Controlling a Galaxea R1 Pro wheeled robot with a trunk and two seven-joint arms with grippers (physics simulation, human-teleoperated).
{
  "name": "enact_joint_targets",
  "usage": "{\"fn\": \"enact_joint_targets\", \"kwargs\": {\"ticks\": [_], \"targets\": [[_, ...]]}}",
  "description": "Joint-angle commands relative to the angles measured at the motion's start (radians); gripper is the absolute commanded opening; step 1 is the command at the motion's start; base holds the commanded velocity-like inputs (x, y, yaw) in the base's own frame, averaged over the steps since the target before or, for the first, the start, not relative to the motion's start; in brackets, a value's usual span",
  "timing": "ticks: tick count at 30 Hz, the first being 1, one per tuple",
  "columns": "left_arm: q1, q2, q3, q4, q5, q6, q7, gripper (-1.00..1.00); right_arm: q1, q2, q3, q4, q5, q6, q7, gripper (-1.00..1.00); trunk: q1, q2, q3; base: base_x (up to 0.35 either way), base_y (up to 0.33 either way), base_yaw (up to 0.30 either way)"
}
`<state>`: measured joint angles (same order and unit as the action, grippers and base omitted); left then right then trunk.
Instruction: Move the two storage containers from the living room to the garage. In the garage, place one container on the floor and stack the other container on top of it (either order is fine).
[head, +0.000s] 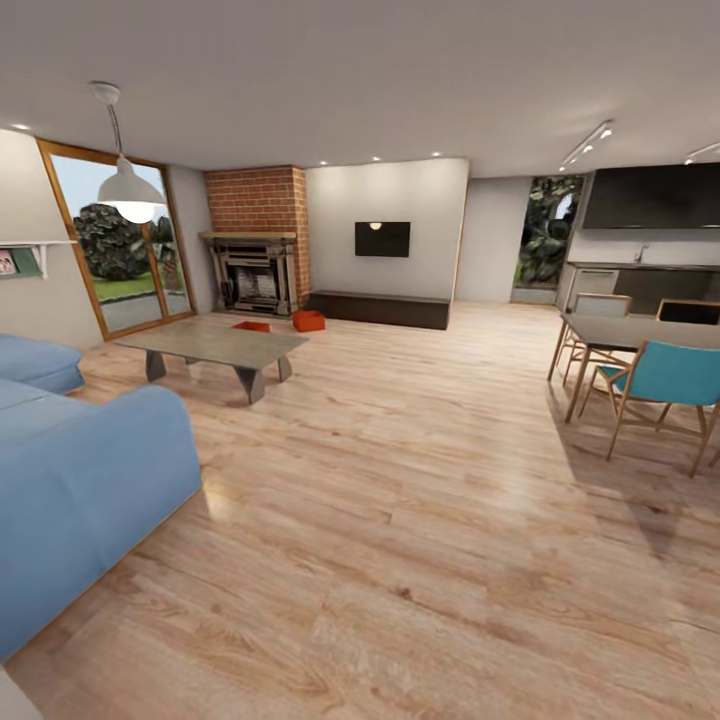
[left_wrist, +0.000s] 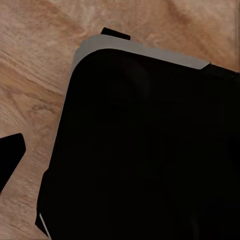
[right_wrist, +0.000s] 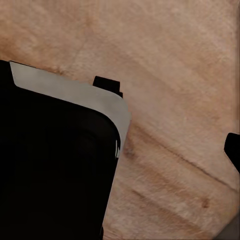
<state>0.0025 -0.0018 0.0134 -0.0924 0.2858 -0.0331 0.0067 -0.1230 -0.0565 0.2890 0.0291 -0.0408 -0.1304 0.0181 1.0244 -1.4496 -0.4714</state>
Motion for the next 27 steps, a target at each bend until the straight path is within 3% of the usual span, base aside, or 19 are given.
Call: {"fn": "enact_joint_targets", "kwargs": {"ticks": [1,27], "targets": [[0.0,0.0,0.0,-0.001,0.004,-0.001,0.0,1.0,-0.001,0.0,0.006,0.003,-0.004,-0.006,0.002,1.0,0.001,0.0,-0.001,0.324,0.0,0.0],[0.0,0.0,-0.001,0.0,0.004,0.006,-0.001,1.0,-0.001,-0.003,0.009,0.003,0.001,-0.008,0.0,1.0,0.001,0.0,-0.001,0.324,0.0,0.0]]}}
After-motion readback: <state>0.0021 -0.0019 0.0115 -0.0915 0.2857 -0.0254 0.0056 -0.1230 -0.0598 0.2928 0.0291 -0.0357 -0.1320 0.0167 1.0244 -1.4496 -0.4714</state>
